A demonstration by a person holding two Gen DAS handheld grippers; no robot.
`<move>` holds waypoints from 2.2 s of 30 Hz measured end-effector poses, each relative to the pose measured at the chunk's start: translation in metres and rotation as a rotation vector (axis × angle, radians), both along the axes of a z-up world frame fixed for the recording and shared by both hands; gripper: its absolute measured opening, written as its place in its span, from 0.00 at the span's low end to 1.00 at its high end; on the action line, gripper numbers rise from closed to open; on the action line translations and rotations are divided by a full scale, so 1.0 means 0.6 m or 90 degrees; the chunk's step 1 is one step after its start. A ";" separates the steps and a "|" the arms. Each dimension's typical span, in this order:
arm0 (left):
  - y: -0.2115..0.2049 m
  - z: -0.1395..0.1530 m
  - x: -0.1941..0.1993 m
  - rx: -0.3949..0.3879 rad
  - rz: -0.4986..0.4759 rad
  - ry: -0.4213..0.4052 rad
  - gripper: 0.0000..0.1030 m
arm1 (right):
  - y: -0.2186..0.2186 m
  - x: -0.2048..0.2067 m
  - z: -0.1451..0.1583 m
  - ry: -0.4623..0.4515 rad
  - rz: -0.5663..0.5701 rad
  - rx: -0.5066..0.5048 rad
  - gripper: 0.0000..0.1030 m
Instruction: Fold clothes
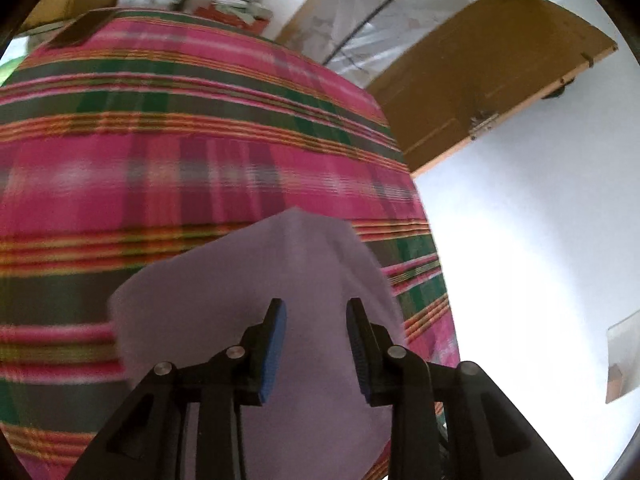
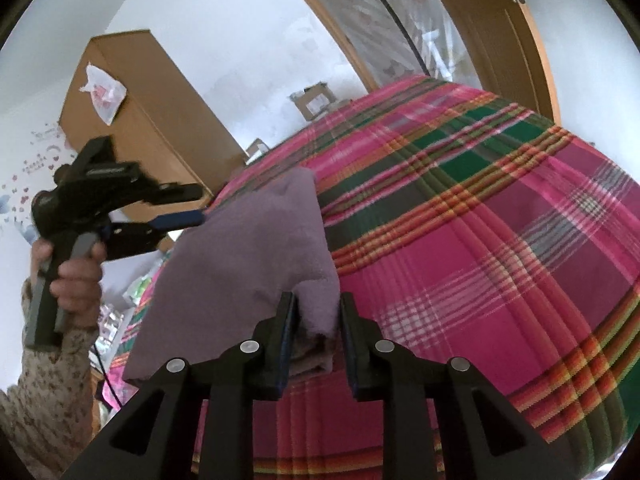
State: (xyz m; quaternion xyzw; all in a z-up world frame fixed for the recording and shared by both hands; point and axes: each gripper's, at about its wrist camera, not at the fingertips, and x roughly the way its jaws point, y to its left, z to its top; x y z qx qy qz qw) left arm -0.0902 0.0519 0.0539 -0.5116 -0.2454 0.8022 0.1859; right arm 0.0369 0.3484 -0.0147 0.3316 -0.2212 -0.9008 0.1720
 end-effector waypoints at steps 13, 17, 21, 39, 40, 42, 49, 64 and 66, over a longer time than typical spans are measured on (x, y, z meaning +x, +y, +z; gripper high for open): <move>-0.098 -0.033 0.086 0.031 0.047 0.038 0.30 | 0.013 0.005 0.031 0.011 -0.005 0.095 0.35; -0.112 -0.043 0.098 0.046 0.046 0.044 0.30 | 0.005 -0.015 0.055 0.040 0.004 0.114 0.35; -0.119 -0.054 0.097 0.038 0.053 0.028 0.30 | -0.024 -0.052 0.066 0.062 0.042 0.136 0.35; -0.134 -0.075 0.121 0.041 0.073 0.013 0.35 | -0.073 -0.070 0.035 0.013 0.066 0.217 0.35; -0.133 -0.076 0.127 0.038 0.070 0.010 0.35 | -0.080 -0.061 0.043 0.030 0.067 0.236 0.35; -0.132 -0.080 0.140 0.044 0.063 0.001 0.35 | -0.097 -0.044 0.056 0.064 0.080 0.258 0.35; -0.131 -0.096 0.169 0.091 0.055 -0.016 0.38 | -0.168 -0.013 0.068 0.125 0.093 0.351 0.41; -0.127 -0.101 0.187 0.077 0.043 -0.016 0.42 | -0.162 0.007 0.086 0.148 0.059 0.320 0.42; -0.128 -0.100 0.194 0.057 0.045 -0.013 0.46 | -0.190 0.008 0.078 0.153 0.107 0.322 0.42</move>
